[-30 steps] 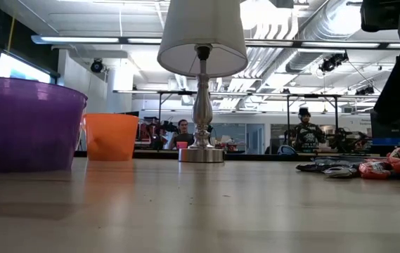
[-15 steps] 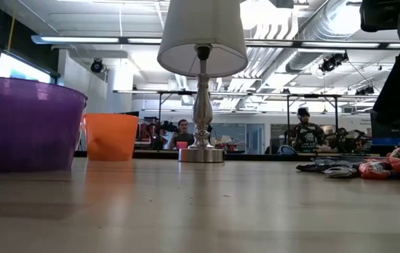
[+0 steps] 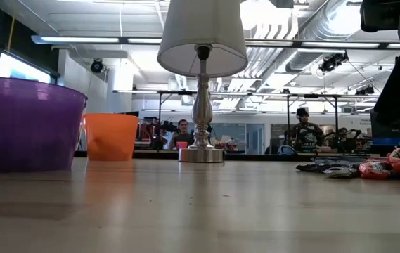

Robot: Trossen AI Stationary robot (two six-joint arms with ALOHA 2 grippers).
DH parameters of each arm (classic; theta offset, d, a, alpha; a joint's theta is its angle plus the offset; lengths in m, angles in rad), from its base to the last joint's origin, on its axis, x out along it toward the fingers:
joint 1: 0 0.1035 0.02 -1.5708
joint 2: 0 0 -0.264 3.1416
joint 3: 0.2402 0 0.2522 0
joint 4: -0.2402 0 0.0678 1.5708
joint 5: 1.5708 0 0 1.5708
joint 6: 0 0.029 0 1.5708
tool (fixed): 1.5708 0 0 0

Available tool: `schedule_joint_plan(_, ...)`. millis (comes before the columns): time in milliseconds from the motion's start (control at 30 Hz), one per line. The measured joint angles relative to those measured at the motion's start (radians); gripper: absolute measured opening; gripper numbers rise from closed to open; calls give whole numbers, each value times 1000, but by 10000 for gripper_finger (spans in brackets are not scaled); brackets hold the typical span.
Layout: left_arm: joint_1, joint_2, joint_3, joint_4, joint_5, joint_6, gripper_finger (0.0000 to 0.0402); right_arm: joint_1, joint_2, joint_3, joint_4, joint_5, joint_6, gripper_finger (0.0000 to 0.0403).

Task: Sort candy
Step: Put the orange chocolate into the black bucket

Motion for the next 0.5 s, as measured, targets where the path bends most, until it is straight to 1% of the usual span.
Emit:
schedule_joint_plan(100,0,0,0,-2,10,0,100,0,0,0,0,0,0,154)
schedule_joint_plan(167,4,0,0,-4,-4,21,107,0,0,0,0,0,0,154)
schedule_joint_plan(300,51,-2,-1,2,-113,65,110,0,0,0,0,0,2,154)
schedule_joint_plan(367,102,-16,-2,51,-137,75,110,0,0,0,3,0,8,154)
schedule_joint_plan(433,149,-38,-2,159,-173,176,110,0,0,0,20,1,8,154)
schedule_joint_plan(500,185,-48,-2,286,-278,373,110,0,0,0,36,1,8,154)
